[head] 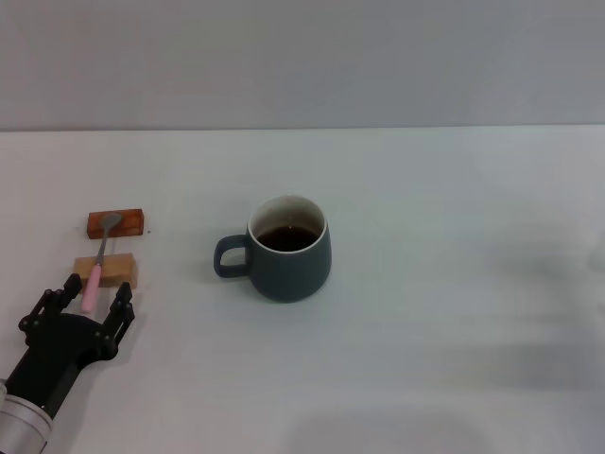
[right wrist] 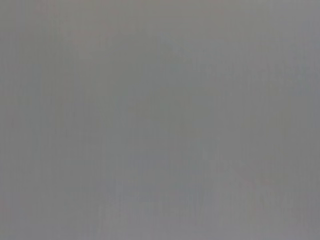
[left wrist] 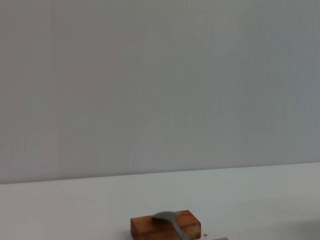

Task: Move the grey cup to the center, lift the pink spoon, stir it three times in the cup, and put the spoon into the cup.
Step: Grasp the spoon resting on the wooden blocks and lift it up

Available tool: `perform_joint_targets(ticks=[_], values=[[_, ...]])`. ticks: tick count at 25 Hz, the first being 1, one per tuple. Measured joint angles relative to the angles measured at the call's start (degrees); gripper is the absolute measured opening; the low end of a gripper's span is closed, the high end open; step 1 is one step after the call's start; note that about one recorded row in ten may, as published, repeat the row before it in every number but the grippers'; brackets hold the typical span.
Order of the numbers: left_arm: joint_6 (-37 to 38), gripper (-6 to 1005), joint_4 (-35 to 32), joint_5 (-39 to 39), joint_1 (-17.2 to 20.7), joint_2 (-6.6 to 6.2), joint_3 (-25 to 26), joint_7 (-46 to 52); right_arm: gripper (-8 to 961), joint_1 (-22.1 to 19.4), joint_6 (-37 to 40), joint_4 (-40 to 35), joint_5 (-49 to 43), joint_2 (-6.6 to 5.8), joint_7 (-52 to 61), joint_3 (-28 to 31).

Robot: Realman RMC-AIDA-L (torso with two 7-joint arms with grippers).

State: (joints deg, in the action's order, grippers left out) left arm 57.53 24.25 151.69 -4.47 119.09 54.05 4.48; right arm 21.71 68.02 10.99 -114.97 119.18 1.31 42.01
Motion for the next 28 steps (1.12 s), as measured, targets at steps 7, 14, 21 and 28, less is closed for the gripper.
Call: perform_joint_targets(ticks=[7,14,21,28], values=[[0.0,635,-0.1,0.0,0.1,0.0,0.0,0.0,0,0.0,0.0,0.0,0.0,0.0,0.0,0.0],[0.3,570,0.2,0.0,0.4,0.0,0.0,0.2,-1,-0.1,0.0,0.0,-0.1,0.0,0.0,0.0],[0.4,475,0.2,0.0,0.3,0.0,-0.3,0.0,-1,-0.2,0.0,0.0,-0.1,0.0,0.0,0.0],[0.5,424,0.2,0.0,0.4,-0.05,-0.5,0.0,-1,-0.2,0.0,0.0,-0.2,0.0,0.0,0.0]])
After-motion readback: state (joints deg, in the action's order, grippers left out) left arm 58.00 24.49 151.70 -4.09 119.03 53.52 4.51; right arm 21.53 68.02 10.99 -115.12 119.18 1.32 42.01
